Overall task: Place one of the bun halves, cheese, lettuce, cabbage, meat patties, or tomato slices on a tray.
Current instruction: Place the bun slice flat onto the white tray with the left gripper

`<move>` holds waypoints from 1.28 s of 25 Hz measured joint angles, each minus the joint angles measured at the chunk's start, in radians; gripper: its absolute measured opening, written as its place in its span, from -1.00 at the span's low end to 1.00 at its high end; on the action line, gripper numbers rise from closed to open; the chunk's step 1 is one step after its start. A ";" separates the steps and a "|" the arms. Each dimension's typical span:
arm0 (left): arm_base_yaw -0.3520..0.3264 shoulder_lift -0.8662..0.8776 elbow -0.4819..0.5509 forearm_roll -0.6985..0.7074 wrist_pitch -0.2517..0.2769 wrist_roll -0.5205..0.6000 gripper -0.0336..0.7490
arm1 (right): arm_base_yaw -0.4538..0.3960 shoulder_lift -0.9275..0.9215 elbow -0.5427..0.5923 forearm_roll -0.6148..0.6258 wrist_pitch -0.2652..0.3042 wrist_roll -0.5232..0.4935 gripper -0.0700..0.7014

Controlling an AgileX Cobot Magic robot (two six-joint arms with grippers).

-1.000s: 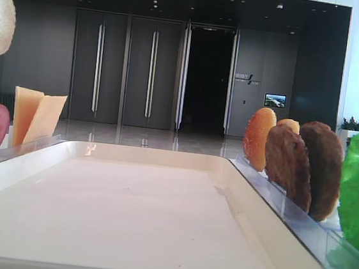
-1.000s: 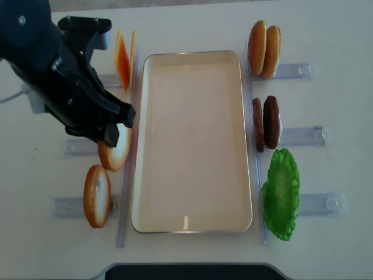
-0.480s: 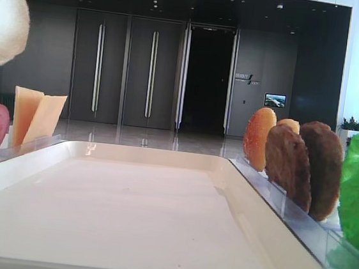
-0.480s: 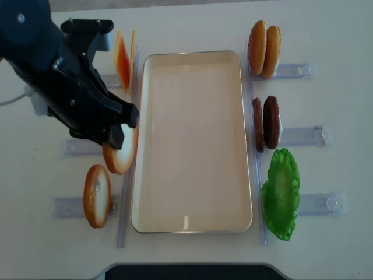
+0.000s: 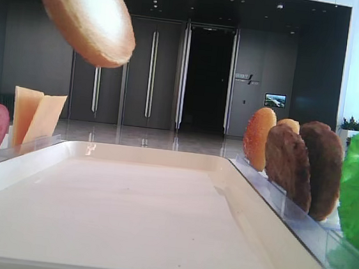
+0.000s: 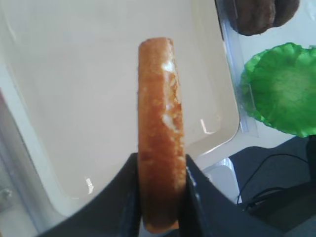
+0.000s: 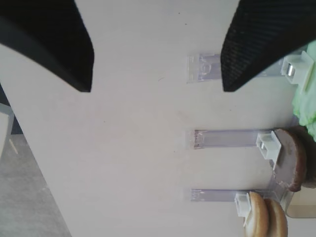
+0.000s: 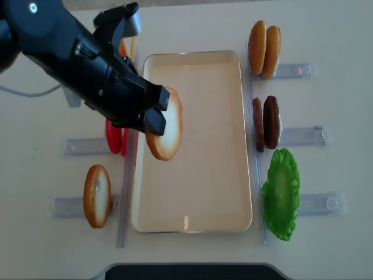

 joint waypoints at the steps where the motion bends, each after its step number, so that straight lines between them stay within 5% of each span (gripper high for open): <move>1: 0.000 0.009 0.000 -0.016 -0.014 0.016 -0.52 | 0.000 0.000 0.000 0.000 0.000 0.000 0.58; 7: 0.020 0.021 0.080 -0.192 -0.132 0.149 -0.52 | 0.000 0.000 0.000 0.000 0.000 0.000 0.58; 14: 0.110 0.021 0.303 -0.675 -0.255 0.559 -0.52 | 0.000 0.000 0.000 0.000 0.000 0.000 0.58; 20: 0.129 0.027 0.391 -0.918 -0.281 0.800 -0.52 | 0.000 0.000 0.000 0.000 0.000 0.000 0.58; 32: 0.129 0.181 0.410 -1.070 -0.282 0.980 -0.56 | 0.000 0.000 0.000 0.000 0.000 0.000 0.58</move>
